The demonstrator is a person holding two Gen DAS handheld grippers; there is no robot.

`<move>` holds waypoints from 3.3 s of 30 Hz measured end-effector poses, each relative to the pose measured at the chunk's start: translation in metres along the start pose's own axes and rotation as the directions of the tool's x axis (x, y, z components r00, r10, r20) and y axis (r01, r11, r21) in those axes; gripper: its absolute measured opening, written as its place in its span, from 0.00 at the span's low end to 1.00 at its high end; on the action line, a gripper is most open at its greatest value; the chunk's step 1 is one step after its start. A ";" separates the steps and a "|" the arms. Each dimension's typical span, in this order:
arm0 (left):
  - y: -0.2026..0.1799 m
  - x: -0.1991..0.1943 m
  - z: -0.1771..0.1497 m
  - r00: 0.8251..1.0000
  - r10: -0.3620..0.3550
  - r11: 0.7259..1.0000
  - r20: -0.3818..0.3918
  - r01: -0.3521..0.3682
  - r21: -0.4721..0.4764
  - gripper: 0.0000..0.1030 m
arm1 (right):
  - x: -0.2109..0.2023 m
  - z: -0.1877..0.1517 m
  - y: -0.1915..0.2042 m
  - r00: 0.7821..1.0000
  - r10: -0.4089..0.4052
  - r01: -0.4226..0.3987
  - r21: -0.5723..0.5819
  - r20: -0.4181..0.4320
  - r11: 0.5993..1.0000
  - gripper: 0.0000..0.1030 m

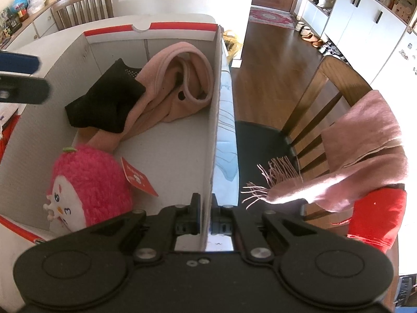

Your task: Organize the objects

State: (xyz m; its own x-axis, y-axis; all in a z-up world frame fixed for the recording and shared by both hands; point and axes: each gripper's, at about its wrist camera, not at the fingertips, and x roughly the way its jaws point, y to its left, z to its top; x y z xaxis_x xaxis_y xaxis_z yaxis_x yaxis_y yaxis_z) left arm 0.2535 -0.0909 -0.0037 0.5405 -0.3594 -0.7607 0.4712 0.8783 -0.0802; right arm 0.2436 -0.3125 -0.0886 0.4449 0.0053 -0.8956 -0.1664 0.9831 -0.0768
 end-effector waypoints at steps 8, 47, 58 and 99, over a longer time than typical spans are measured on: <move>0.022 -0.042 -0.017 0.998 0.033 0.999 0.048 -0.031 -0.042 0.80 | 0.001 0.001 0.003 1.000 -0.021 0.021 -0.009 -0.006 1.000 0.04; 0.179 -0.015 -0.125 0.956 0.270 0.929 -0.111 -0.289 -0.233 1.00 | 0.003 0.004 0.007 0.997 -0.068 0.068 0.007 -0.036 0.998 0.07; 0.201 0.005 -0.136 0.949 0.270 0.899 -0.162 -0.308 -0.310 0.99 | 0.004 0.004 0.009 0.996 -0.073 0.073 0.006 -0.042 0.997 0.07; 0.151 -0.058 -0.108 0.988 0.154 0.937 -0.010 -0.149 -0.315 0.73 | 0.004 0.002 0.006 0.998 -0.050 0.050 0.010 -0.023 0.999 0.05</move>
State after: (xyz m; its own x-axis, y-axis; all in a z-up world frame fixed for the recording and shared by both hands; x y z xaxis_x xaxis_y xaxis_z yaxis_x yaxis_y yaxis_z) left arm 0.2182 0.0968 -0.0414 0.5999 -0.2167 -0.7702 0.1412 0.9762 -0.1647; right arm 0.2462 -0.3062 -0.0922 0.4327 -0.0482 -0.9002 -0.1346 0.9839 -0.1174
